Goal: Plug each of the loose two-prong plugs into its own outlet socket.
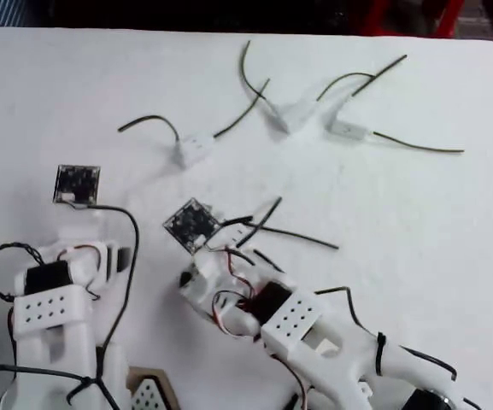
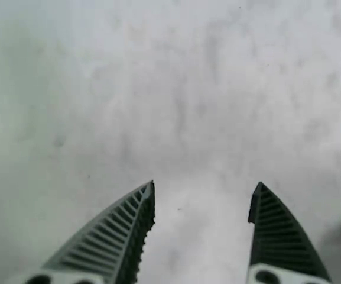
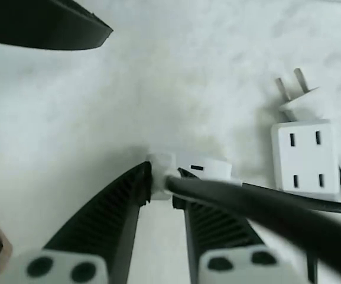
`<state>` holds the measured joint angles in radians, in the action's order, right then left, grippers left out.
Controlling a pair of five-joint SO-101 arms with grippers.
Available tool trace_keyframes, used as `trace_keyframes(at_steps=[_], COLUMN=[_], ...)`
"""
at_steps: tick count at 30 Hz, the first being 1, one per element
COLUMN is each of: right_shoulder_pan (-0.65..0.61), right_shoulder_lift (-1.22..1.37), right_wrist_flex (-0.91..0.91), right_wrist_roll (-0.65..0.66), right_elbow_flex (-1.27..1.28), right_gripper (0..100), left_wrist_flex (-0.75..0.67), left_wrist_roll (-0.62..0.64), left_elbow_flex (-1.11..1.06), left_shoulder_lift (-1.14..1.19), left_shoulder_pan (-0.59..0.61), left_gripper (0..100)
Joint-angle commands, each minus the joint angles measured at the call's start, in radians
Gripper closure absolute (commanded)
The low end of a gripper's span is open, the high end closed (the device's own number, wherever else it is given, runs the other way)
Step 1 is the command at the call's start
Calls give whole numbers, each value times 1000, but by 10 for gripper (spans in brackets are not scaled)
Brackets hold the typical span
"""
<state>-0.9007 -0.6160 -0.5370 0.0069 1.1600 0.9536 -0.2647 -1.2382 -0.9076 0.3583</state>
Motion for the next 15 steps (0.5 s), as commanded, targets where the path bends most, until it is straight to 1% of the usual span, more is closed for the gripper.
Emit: trace_keyframes(at_steps=[1, 4, 8, 11, 15], right_shoulder_pan=[22, 18, 18, 16, 16], right_shoulder_lift=[5, 5, 16, 70, 191], right_wrist_flex=[-44, -64, -173, -234, -245], right_wrist_roll=[44, 48, 49, 49, 49], right_elbow_flex=[-21, -34, -132, -209, -259], right_gripper=[982, 982, 982, 982, 982], left_wrist_flex=[-12, -12, -12, -12, -12], left_wrist_roll=[3, 3, 3, 3, 3], left_elbow_flex=[6, 6, 6, 6, 6], left_shoulder_lift=[-24, -24, -24, -24, -24], left_shoulder_pan=[12, 12, 12, 12, 12], left_gripper=[741, 741, 741, 741, 741])
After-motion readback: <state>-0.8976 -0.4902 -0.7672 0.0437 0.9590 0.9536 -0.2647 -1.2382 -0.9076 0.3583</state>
